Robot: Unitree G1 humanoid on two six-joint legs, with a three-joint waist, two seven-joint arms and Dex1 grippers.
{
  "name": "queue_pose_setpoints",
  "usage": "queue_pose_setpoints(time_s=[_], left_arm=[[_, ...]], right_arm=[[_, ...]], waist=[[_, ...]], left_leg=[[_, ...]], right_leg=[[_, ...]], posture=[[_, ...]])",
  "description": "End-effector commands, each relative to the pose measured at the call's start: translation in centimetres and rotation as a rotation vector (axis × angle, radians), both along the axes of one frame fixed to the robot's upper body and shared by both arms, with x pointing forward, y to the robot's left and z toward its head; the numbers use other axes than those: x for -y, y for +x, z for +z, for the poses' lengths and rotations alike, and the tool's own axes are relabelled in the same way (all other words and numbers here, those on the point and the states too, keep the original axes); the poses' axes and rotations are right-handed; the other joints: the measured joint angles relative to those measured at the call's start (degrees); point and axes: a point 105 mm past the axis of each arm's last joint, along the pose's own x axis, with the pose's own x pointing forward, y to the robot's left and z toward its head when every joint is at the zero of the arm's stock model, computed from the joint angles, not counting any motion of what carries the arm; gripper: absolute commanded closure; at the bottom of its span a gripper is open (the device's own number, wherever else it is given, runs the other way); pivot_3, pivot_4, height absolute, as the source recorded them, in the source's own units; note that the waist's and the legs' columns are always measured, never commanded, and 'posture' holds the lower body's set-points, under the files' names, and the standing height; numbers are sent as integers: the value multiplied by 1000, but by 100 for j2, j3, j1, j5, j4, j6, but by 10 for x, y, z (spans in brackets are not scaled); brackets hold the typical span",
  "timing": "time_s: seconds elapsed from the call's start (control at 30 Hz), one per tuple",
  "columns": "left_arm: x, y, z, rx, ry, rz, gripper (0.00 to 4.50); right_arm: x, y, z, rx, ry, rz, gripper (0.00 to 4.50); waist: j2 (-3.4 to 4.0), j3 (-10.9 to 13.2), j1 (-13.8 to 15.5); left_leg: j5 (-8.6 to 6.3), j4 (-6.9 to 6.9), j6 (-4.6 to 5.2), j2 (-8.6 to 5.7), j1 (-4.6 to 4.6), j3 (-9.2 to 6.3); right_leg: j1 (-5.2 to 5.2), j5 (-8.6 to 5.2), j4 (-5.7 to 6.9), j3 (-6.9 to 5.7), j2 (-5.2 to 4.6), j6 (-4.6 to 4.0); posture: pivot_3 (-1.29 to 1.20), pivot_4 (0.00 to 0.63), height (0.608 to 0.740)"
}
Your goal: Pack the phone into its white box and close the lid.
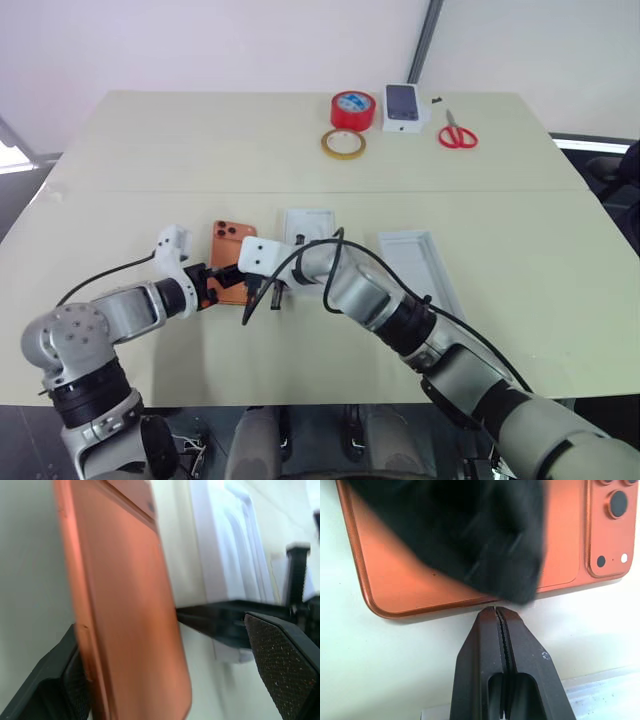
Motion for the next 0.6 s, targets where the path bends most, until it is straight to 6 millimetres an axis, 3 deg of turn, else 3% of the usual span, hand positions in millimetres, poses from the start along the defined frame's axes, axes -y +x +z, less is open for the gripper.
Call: queue_pose_setpoints(time_s=[0.03,0.1,0.17,0.27,0.37,0.6], left_arm=[[-1,0,6,21,-10,2,106],[3,-2,3,10,-25,-9,106],[5,-3,1,6,-41,-8,619],[5,-3,1,4,-65,3,1891],[3,-2,2,7,-96,28,3479],[-7,1,3,4,-146,103,3479]], right_arm=[[-5,-4,8,18,27,23,4492],[-6,-5,9,19,29,27,4492],[-7,-5,10,21,30,29,4500],[-6,-5,11,27,29,31,4500],[-6,-5,16,42,35,38,4500],[-3,-9,34,65,71,54,4500]], waist=[[0,0,0],[0,0,-1],[0,0,2],[0,0,1],[0,0,1],[-2,2,3]], left_leg=[[0,0,0,0,0,0],[-2,-1,-4,0,0,0],[-7,-2,-11,0,0,0],[-7,-2,-13,0,-1,0],[-9,-3,-14,0,-1,0],[-9,-4,-15,0,-6,0]], right_leg=[[0,0,0,0,-1,0],[-1,0,0,0,-2,0],[-1,0,0,0,-3,-1],[-2,0,-1,0,-4,-1],[-4,-1,-1,0,-6,-2],[-8,-1,-1,-3,-20,-3]], posture=[[0,150,740],[0,150,740],[0,150,740],[0,150,740],[0,150,740],[0,150,740]])
